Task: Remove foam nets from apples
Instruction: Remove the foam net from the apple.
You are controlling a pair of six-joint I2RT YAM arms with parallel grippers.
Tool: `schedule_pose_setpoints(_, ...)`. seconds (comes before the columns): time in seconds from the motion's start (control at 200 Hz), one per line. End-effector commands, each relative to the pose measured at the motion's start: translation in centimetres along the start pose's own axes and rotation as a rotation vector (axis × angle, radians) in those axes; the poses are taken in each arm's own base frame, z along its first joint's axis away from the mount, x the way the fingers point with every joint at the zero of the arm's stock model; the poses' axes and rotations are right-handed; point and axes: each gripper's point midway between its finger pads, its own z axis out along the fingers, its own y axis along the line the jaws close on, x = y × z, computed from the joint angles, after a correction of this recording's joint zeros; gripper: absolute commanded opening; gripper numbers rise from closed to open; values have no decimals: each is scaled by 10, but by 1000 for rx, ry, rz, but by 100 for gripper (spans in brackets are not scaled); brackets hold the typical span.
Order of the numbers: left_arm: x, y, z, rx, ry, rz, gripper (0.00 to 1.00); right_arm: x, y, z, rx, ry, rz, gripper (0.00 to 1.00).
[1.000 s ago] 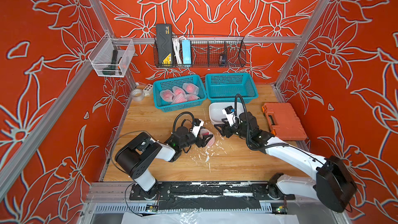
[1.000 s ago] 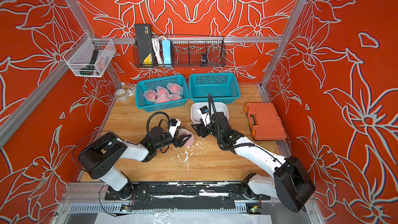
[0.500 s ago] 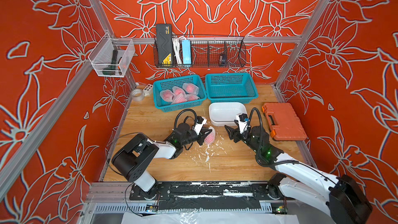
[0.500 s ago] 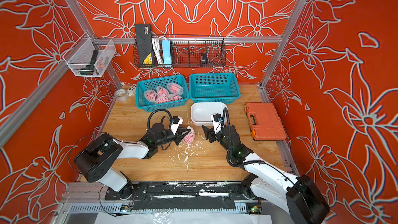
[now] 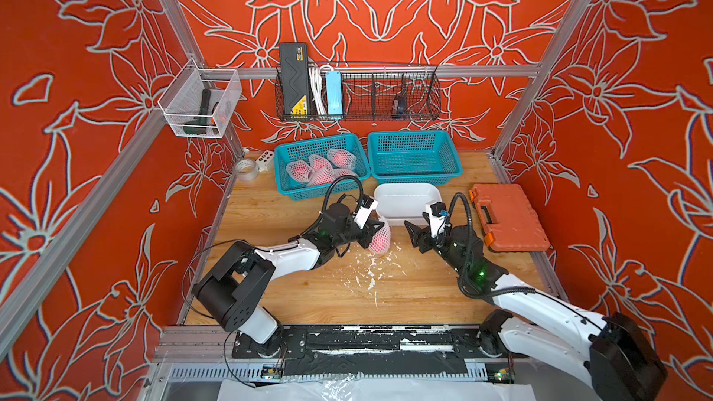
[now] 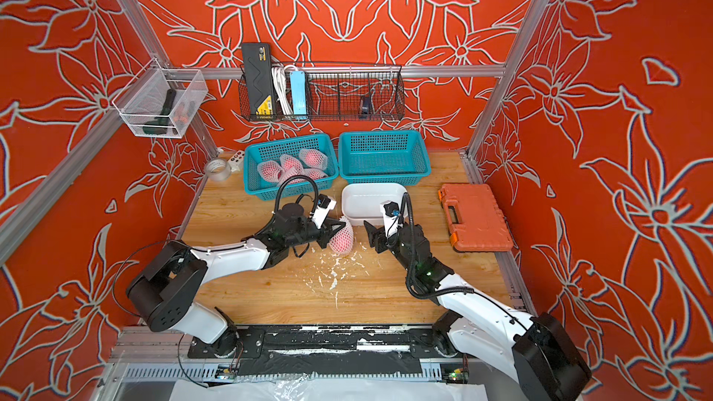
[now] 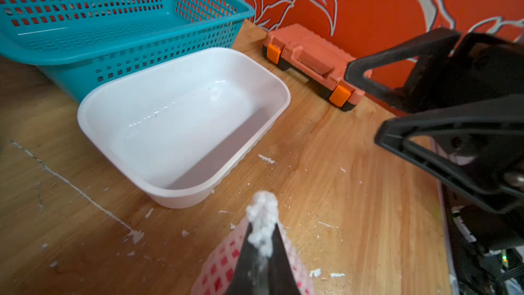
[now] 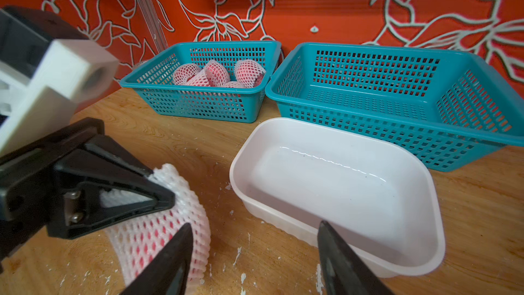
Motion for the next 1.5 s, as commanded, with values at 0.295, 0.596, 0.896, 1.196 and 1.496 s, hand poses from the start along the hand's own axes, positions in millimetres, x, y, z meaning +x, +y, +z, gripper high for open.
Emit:
schedule_pose_setpoints(0.295, 8, -3, -16, 121, -7, -179, 0, -3, -4, -2, 19, -28, 4, 69)
schedule_pose_setpoints(0.596, 14, -13, -6, -51, 88, 33, 0, -3, -6, -3, 27, -31, 1, 70)
schedule_pose_setpoints(0.896, -11, -34, -20, 53, 19, 29, 0, -1, -7, -3, 34, -30, 4, 70)
schedule_pose_setpoints(1.196, -3, -17, -10, -30, 25, 25, 0, -3, -8, -6, 37, -47, 11, 70)
schedule_pose_setpoints(1.496, 2, -12, -17, 111, -5, -150, 0, -4, -7, -7, 32, -52, 17, 70)
